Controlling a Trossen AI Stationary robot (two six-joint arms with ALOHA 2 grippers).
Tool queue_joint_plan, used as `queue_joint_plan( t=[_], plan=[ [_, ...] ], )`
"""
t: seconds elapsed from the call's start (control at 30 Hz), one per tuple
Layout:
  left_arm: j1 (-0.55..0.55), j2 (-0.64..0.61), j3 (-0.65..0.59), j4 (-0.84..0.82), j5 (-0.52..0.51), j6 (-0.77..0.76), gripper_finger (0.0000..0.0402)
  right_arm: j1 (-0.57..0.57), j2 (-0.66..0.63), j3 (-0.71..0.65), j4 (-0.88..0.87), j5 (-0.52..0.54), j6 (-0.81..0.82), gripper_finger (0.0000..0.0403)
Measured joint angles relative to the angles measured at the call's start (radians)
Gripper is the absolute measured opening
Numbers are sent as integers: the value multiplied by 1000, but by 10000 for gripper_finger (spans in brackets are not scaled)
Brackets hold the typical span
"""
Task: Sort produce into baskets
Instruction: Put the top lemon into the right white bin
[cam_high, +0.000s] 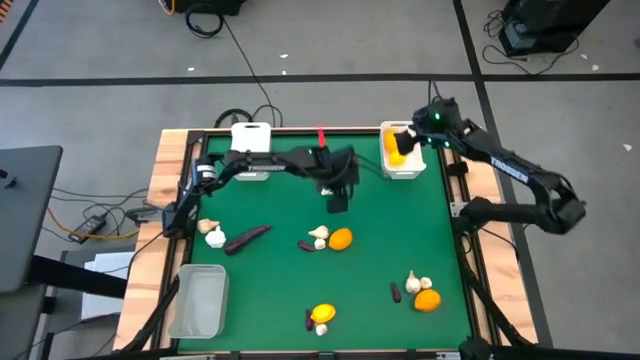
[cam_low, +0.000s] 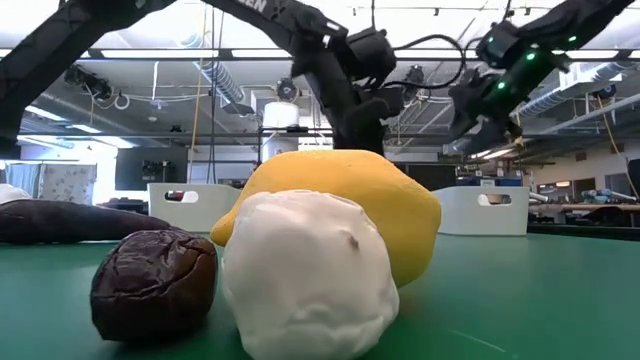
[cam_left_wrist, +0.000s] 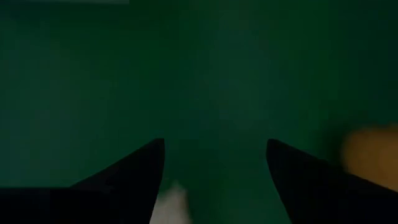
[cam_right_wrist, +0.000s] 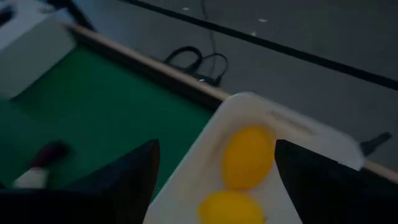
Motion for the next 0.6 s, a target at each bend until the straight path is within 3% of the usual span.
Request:
queue_joint_plan(
  t=[0.3,0.6],
  plan=[
    [-177,0,0,-81,-16,12,286,143,-219,-191,29,-2,86,327],
    [-218,-1,19,-71,-17,-76,286,219,-281,-282,103,-3,167,327]
  ],
)
